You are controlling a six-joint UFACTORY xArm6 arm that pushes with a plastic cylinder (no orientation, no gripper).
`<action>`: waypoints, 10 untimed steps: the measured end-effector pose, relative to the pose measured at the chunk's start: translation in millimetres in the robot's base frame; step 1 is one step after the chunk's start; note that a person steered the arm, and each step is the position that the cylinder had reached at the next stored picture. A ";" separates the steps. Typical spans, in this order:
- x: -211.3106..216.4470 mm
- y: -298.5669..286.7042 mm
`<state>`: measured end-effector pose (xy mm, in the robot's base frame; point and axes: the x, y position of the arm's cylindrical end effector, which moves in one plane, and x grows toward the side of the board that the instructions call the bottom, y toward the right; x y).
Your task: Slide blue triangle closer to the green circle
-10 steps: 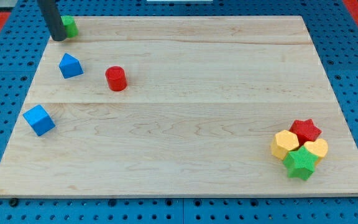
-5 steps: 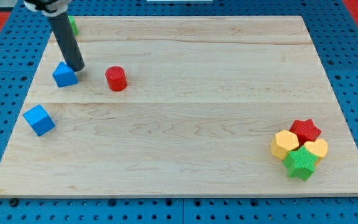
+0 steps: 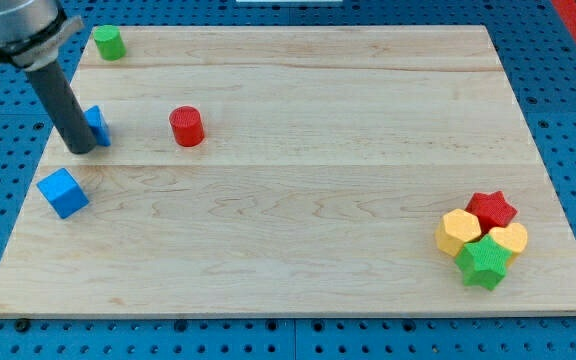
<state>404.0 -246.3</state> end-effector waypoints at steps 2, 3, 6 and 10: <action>-73.7 -2.0; -81.3 -2.0; -65.7 7.0; -69.1 42.2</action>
<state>334.8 -204.2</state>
